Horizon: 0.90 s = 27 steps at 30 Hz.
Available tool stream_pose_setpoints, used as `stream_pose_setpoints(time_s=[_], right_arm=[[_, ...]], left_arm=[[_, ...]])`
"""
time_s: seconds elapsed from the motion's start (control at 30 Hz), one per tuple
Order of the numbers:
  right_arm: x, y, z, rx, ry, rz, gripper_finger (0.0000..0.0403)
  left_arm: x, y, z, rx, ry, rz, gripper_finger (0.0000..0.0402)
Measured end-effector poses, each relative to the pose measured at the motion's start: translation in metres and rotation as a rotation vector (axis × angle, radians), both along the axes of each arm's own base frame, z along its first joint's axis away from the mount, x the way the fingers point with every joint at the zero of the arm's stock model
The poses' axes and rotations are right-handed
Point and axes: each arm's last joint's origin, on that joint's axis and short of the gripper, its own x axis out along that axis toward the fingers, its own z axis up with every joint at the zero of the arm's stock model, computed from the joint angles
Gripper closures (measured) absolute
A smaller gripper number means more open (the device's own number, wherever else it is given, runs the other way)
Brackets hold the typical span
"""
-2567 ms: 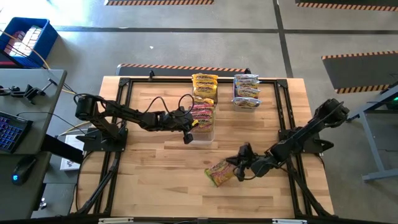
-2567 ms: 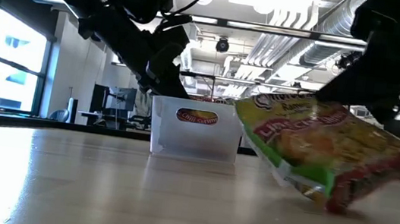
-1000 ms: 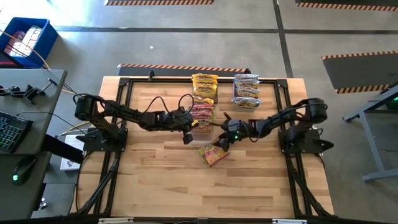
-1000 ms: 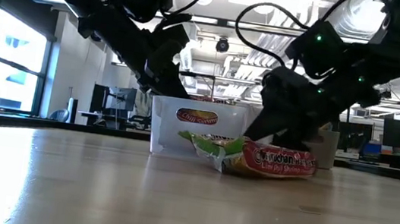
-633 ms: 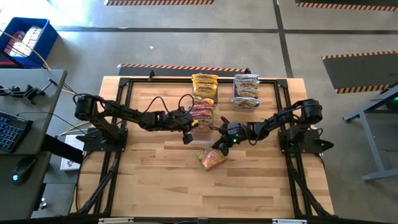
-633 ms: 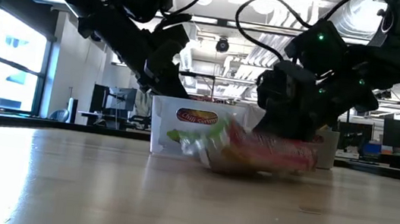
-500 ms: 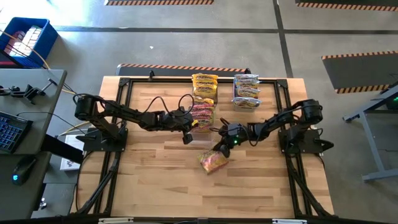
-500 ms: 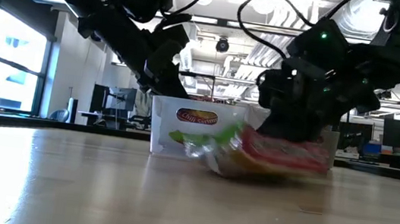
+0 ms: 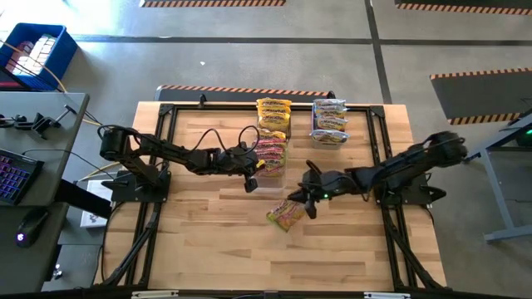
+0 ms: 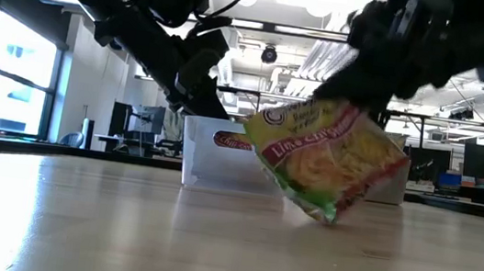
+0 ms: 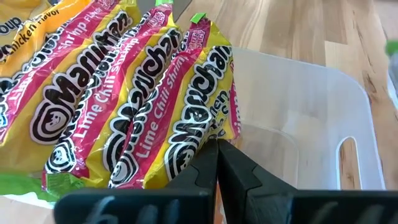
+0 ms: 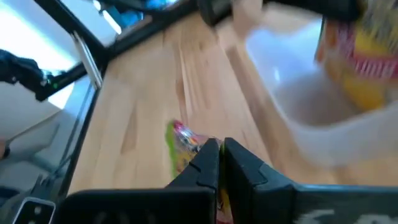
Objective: Sort Maruchan noodles
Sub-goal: Put the green noodle pack into the transparent bin
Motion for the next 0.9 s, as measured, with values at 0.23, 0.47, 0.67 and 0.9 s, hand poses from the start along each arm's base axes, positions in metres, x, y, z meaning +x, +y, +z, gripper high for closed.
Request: stream_pose_setpoints(time_s=[0.23, 0.47, 0.67, 0.9], right_arm=[[-0.008, -0.002, 0.031, -0.151, -0.160, -0.087, 0.0403], [0.009, -0.006, 0.063, -0.296, -0.232, -0.081, 0.0402], [0.012, -0.008, 0.076, -0.314, 0.052, -0.048, 0.0385], [-0.006, -0.003, 0.066, -0.338, 0.402, -0.031, 0.0272]], left_arm=[[0.001, 0.000, 0.001, 0.000, -0.010, 0.001, 0.0401], [0.001, 0.000, 0.001, 0.000, -0.015, 0.002, 0.0401], [0.001, 0.000, 0.001, -0.006, -0.016, 0.006, 0.0401], [0.000, 0.000, 0.001, -0.007, -0.011, 0.004, 0.0401]])
